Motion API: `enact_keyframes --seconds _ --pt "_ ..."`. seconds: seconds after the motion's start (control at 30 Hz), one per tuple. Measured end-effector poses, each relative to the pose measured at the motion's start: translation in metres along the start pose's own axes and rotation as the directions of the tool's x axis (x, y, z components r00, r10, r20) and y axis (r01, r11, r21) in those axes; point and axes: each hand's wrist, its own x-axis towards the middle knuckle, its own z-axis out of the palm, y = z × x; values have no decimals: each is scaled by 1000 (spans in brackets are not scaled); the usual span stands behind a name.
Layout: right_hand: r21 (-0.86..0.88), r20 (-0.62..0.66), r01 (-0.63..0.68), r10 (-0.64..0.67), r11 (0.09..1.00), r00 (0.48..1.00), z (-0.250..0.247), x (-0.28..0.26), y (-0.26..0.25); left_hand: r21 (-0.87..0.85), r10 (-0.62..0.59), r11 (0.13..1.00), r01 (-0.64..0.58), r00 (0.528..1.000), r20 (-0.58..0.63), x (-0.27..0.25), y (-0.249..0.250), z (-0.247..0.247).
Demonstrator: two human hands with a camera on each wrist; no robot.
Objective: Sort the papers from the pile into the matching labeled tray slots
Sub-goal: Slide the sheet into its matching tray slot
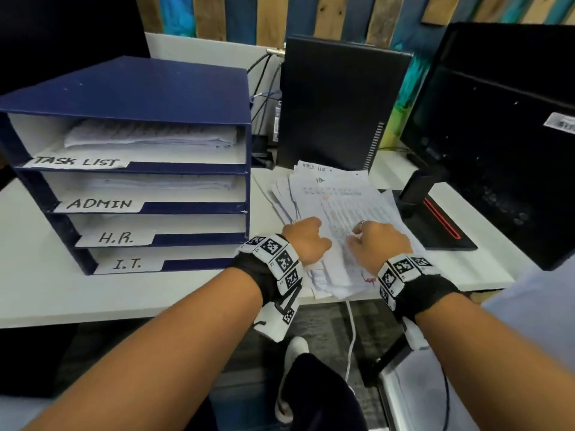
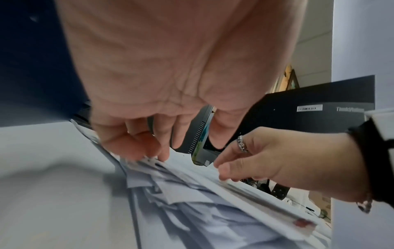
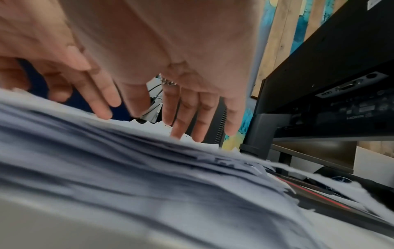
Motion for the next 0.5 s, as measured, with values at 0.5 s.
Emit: enact_keyframes --seconds 0.5 --pt "-128 321 167 -118 978 940 -14 44 9 -105 -220 972 212 973 -72 65 24 -11"
